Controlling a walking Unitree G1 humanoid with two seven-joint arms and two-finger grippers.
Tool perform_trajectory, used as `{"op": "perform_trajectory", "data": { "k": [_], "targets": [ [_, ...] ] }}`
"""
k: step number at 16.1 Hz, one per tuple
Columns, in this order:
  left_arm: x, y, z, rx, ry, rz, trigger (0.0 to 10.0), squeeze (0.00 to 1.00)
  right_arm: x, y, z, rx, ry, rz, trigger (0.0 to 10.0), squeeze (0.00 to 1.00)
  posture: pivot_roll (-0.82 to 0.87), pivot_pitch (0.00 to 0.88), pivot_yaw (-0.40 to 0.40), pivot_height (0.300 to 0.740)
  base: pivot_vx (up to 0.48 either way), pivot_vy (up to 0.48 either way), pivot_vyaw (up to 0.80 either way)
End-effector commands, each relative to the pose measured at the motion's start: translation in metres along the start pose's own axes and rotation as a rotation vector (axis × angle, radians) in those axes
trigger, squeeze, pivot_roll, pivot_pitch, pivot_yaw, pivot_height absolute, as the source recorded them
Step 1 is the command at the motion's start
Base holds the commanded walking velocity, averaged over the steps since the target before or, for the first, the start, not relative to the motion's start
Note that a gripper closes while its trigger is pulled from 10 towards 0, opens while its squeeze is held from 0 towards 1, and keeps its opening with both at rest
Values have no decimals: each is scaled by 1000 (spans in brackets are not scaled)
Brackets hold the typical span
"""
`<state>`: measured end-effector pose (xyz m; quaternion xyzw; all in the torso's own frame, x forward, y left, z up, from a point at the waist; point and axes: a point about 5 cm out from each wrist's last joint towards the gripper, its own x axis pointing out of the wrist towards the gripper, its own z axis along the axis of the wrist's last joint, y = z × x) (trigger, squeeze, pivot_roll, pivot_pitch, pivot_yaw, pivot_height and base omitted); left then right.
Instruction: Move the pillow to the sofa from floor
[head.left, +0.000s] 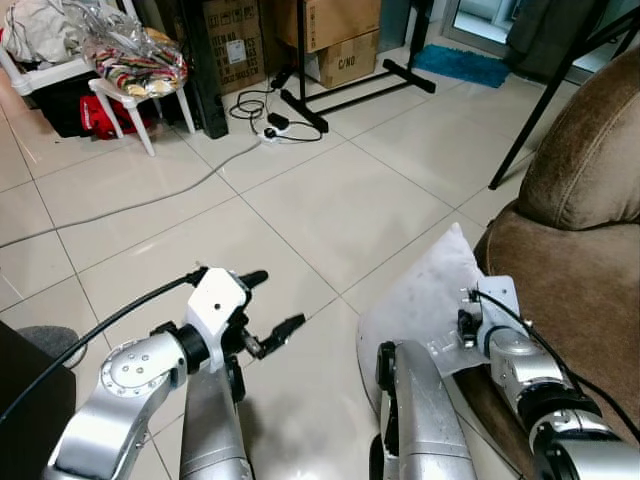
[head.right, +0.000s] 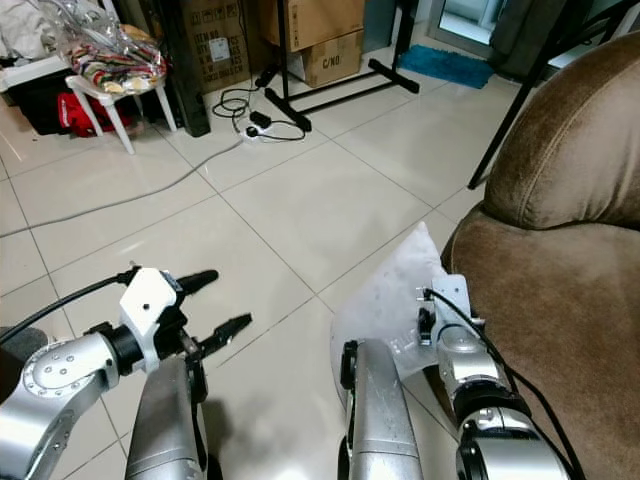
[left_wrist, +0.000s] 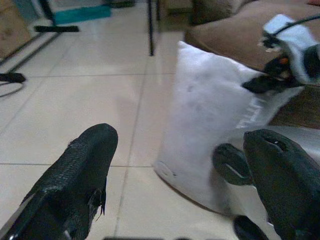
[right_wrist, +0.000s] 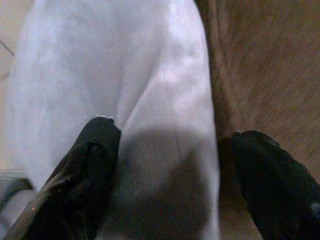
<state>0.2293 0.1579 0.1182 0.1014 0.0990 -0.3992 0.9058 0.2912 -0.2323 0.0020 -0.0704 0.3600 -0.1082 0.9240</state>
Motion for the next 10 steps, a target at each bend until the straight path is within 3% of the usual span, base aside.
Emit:
{"op": "perform_trajectory", "data": {
  "k": [1,2,3,5,10],
  "targets": [
    [0,-4,3,1,-1,-34,10000,0,0,4,-10,44,46,24,10000,0,-8,72,4,477,0,0,0],
    [-1,-3,3,4,2,-38,10000,0,0,6,-15,108,70,42,3843,0,-7,74,5,477,0,0,0],
    [0,-2,3,5,3,-39,10000,0,0,6,-18,130,81,46,431,0,-5,73,6,477,0,0,0],
    [0,-1,5,7,4,-45,10000,0,1,7,-18,157,86,59,0,0,-5,73,6,477,0,0,0],
    [3,0,5,9,4,-52,10000,0,1,8,-14,161,73,83,0,0,-10,66,10,477,0,0,0]
  ]
}}
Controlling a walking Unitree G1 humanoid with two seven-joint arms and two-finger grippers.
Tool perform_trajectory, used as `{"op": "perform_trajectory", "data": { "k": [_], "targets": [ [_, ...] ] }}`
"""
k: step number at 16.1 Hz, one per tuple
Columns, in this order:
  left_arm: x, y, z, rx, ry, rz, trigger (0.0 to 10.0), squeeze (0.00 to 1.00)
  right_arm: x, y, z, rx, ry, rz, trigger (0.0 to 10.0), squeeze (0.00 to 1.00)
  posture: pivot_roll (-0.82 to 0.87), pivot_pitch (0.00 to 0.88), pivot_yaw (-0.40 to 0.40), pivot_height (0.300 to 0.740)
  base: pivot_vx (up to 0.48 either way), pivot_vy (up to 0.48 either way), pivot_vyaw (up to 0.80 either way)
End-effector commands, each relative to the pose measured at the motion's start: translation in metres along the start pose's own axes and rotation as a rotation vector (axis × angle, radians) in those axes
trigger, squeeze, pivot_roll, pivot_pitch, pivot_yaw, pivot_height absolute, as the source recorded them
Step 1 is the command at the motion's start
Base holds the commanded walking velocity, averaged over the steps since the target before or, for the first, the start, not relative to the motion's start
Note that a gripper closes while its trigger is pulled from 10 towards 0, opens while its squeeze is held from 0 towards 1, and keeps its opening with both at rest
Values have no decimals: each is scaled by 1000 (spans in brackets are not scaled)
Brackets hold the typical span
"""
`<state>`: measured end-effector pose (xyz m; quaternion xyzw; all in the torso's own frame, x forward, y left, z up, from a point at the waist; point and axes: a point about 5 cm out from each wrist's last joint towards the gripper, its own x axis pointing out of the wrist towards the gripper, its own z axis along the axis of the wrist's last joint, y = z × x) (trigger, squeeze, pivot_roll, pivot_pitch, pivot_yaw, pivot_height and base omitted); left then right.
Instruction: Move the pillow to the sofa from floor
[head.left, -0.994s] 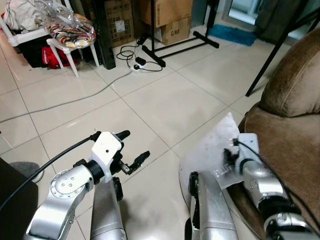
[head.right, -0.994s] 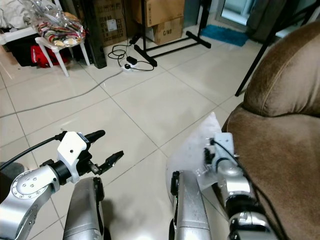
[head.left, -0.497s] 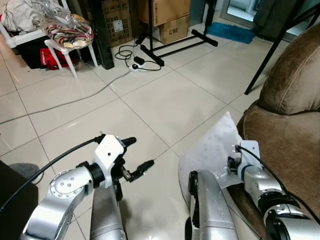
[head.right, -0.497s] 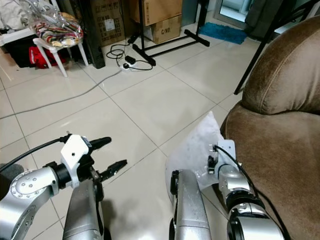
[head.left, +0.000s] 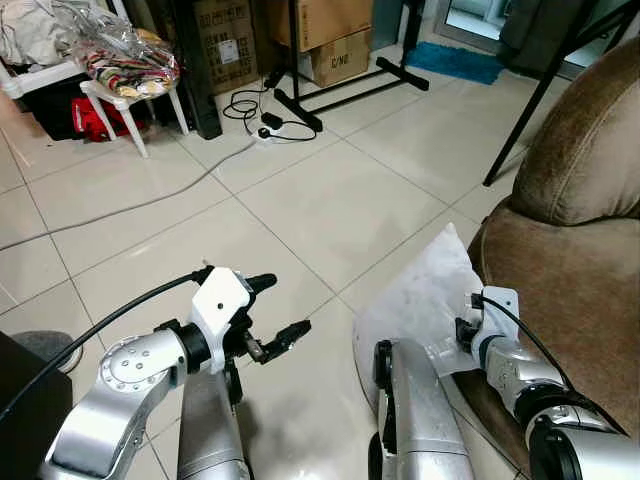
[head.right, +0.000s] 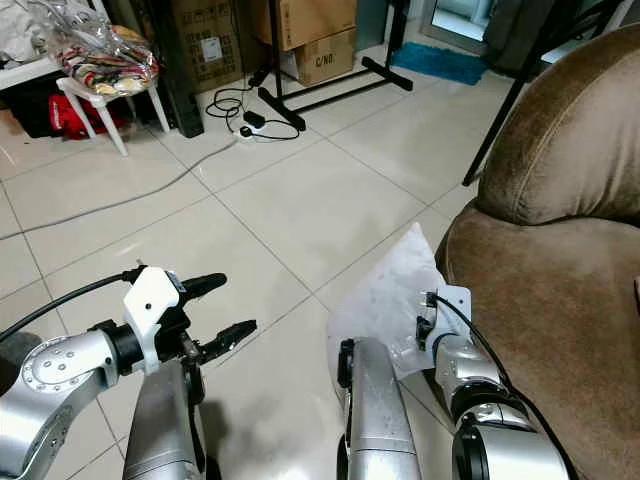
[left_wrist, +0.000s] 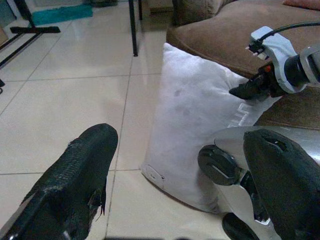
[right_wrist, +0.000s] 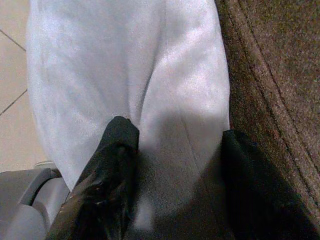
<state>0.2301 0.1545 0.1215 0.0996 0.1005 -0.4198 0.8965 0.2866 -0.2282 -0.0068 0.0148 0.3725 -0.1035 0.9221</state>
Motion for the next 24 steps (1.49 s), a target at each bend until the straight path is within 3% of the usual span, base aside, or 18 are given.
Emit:
{"op": "perform_trajectory", "data": {
  "k": [1,17,20,24],
  "targets": [
    [1,1,1,8,6,-6,10000,0,0,3,-5,10,31,13,0,0,-10,66,10,477,0,0,0],
    [7,2,1,17,7,-15,10000,0,1,11,0,-9,10,70,0,0,-18,44,5,477,0,0,0],
    [6,4,0,22,5,7,10000,0,0,26,9,-23,-30,134,0,0,-15,31,-7,477,0,0,0],
    [-1,9,1,32,-4,69,10000,0,-6,68,36,-157,-177,330,0,0,6,0,-41,477,0,0,0]
  ]
}}
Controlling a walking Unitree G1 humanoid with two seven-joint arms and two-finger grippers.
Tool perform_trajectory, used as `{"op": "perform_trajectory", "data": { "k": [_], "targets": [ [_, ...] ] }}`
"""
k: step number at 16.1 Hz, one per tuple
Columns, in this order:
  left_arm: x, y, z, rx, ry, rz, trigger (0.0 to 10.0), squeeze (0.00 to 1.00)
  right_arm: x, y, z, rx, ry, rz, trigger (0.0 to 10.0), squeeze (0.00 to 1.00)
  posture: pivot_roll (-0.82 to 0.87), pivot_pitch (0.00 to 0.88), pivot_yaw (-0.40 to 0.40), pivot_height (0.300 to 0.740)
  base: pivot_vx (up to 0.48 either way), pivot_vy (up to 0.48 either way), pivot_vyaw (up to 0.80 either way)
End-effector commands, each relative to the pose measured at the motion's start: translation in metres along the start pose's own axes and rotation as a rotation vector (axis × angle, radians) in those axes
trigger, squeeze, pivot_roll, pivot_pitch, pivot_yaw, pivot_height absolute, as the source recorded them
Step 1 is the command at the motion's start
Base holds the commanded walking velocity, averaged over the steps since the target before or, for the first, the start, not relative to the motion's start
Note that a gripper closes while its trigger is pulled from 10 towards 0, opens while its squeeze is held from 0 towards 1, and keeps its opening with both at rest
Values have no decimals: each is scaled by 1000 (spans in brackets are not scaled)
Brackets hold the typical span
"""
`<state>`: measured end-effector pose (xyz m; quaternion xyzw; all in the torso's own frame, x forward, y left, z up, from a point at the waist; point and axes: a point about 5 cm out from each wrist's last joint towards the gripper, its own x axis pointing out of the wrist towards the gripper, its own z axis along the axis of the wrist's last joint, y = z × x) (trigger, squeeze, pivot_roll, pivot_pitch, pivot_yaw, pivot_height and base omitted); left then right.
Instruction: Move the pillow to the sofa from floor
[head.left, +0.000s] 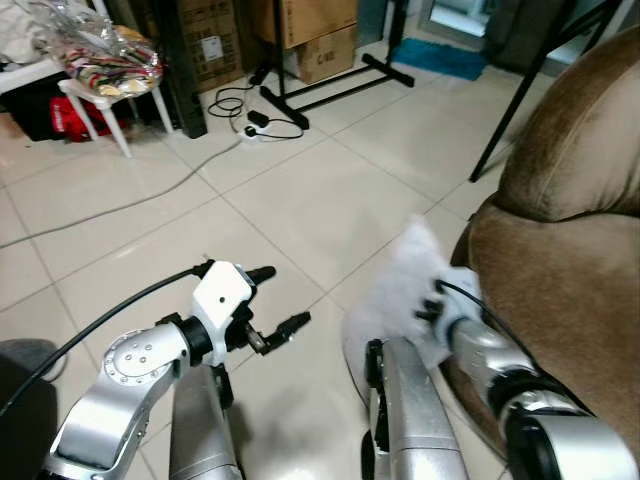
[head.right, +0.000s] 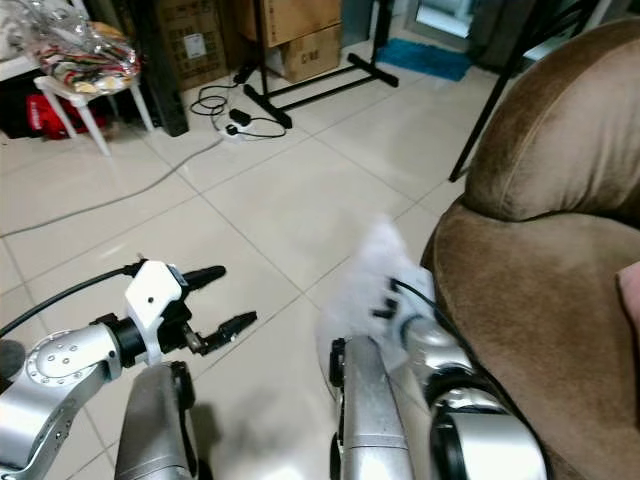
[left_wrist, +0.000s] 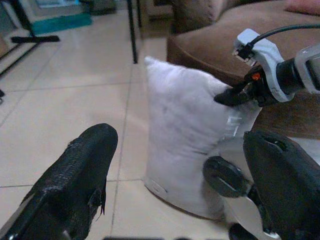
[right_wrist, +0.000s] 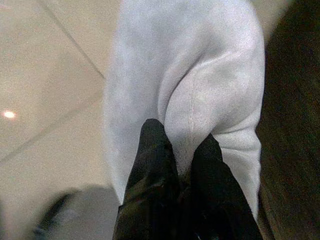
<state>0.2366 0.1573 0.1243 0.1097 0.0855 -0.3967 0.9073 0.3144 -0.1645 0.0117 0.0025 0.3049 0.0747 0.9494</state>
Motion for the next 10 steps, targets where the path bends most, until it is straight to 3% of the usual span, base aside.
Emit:
{"op": "perform_trajectory", "data": {
  "k": [1,2,3,5,6,7,9,10],
  "targets": [
    [-8,5,-1,20,6,57,10000,0,3,38,42,-117,-179,213,0,0,15,0,-50,477,0,0,0],
    [-9,6,-1,22,5,65,10000,0,3,45,47,-129,-204,250,0,0,17,0,-51,477,0,0,0],
    [-12,6,0,33,1,86,10000,0,-1,61,65,-90,-299,342,0,0,28,0,-55,477,0,0,0],
    [-16,6,3,51,-10,119,10000,0,-11,62,90,29,-429,372,0,0,32,0,-54,477,0,0,0],
    [-17,6,7,69,-21,145,10000,0,-24,40,109,139,-544,293,0,0,31,0,-40,477,0,0,0],
    [-17,7,8,83,-24,158,10000,0,-33,29,116,177,-588,264,0,0,24,0,-34,477,0,0,0],
    [-18,11,12,106,-39,199,10000,0,-56,12,126,156,-667,214,0,0,5,0,-13,477,0,0,0],
    [-18,16,15,130,-43,257,10000,0,-75,9,130,102,-687,197,10000,0,-5,0,-4,477,0,0,0]
  ]
}}
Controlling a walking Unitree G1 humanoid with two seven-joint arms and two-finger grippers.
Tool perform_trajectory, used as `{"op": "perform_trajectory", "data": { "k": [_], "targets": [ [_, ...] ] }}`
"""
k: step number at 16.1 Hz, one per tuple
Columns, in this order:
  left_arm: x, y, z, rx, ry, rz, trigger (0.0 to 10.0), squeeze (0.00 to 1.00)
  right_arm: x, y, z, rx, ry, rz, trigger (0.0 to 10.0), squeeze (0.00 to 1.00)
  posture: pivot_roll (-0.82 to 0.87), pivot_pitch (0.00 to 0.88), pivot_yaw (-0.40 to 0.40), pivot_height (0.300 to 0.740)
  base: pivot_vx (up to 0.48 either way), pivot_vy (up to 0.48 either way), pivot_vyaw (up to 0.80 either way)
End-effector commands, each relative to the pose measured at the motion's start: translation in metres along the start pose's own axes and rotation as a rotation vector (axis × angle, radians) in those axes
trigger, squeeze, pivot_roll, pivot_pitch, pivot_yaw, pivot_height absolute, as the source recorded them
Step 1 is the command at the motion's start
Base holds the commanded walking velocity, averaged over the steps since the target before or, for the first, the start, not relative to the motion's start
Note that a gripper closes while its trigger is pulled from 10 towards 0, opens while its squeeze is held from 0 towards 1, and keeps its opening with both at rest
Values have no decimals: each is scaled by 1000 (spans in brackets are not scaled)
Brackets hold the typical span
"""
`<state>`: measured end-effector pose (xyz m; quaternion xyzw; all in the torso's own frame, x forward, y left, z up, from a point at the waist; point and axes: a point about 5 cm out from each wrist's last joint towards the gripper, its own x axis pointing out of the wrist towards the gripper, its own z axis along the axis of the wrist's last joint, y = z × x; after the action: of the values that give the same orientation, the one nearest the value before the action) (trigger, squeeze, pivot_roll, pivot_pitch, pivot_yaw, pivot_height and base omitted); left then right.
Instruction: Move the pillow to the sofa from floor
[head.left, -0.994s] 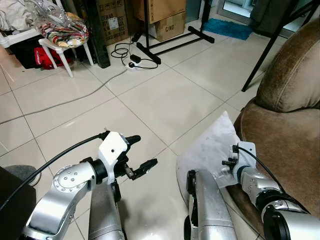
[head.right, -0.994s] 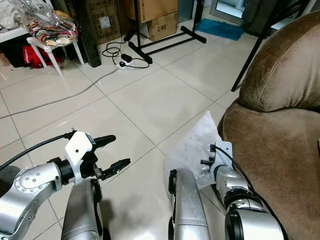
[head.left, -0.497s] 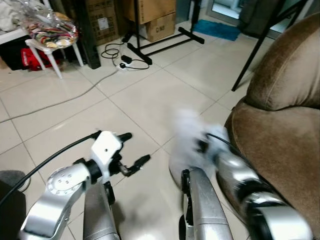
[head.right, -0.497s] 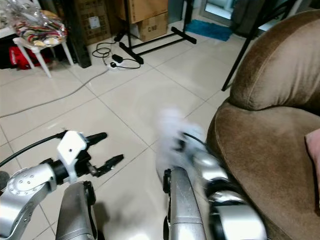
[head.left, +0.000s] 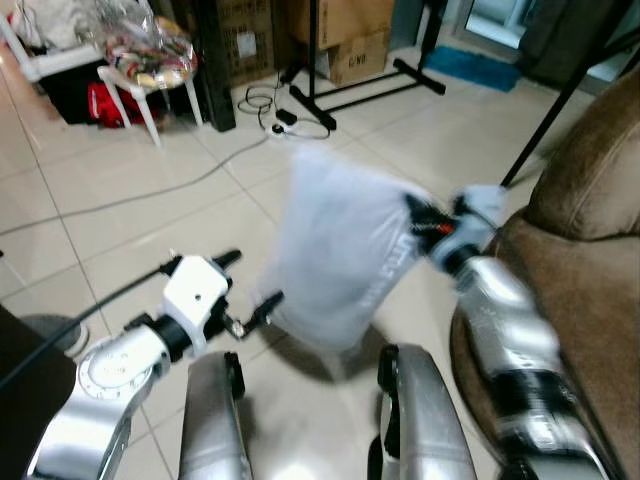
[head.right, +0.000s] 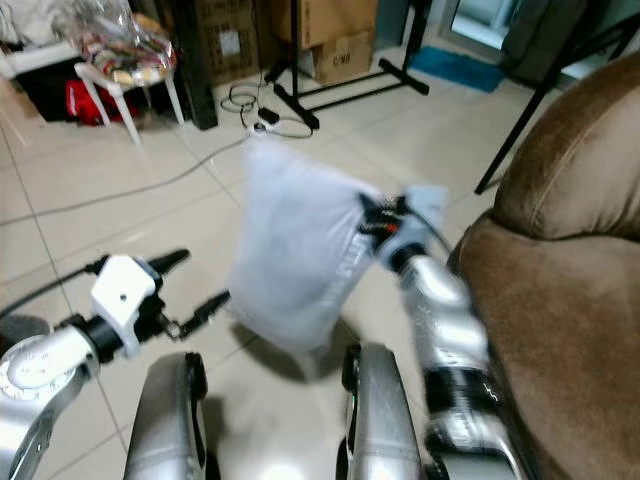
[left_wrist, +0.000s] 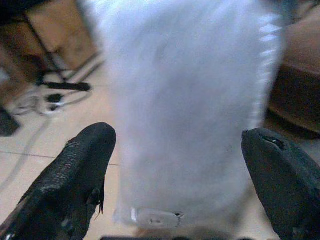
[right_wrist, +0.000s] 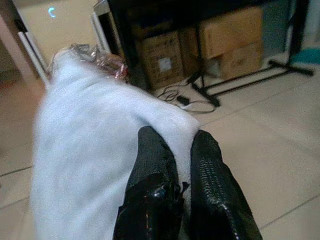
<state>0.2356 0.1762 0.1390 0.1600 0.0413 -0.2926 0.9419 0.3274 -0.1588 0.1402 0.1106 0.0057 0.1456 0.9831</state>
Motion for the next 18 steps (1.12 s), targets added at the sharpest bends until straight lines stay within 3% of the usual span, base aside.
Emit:
{"op": "perform_trajectory", "data": {
  "k": [1,3,6,8,18],
  "targets": [
    [1,6,7,37,-23,56,10000,0,-4,5,25,-49,-68,18,10000,0,-13,0,-2,477,0,0,0],
    [1,13,7,-6,-36,190,10000,0,-20,13,23,-155,-48,-25,10000,0,-18,0,-2,477,0,0,0],
    [-3,11,1,7,-26,278,10000,0,-33,35,5,-149,17,-27,10000,0,-5,0,-17,507,0,0,0],
    [-5,15,0,-4,-26,345,10000,0,-35,38,1,-146,48,-80,10000,0,1,0,-18,527,0,0,0],
    [3,11,0,-3,-31,345,10000,0,-42,35,0,-123,81,-148,10000,0,-6,0,-12,617,0,0,0]
  ]
}}
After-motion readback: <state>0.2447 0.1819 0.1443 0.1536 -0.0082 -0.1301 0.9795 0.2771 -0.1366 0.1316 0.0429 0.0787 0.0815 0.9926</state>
